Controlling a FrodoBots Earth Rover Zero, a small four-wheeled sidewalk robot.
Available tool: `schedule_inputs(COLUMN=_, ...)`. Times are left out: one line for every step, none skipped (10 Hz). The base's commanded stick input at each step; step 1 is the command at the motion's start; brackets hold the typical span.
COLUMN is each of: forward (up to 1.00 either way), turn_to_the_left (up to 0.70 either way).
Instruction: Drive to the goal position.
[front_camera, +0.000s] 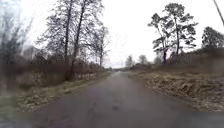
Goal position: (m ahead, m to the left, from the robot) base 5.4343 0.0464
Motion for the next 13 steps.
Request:
schedule_inputs(forward=1.0, turn_to_the_left=0.0)
schedule_inputs(forward=1.0, turn_to_the_left=0.0)
schedule_inputs(forward=1.0, turn_to_the_left=0.0)
schedule_inputs(forward=1.0, turn_to_the_left=0.0)
schedule_inputs(forward=1.0, turn_to_the_left=0.0)
schedule_inputs(forward=1.0, turn_to_the_left=0.0)
schedule_inputs(forward=1.0, turn_to_the_left=0.0)
schedule_inputs(forward=1.0, turn_to_the_left=0.0)
schedule_inputs(forward=1.0, turn_to_the_left=0.0)
schedule_inputs(forward=1.0, turn_to_the_left=0.0)
schedule_inputs(forward=1.0, turn_to_the_left=0.0)
schedule_inputs(forward=1.0, turn_to_the_left=0.0)
schedule_inputs(forward=1.0, turn_to_the_left=0.0)
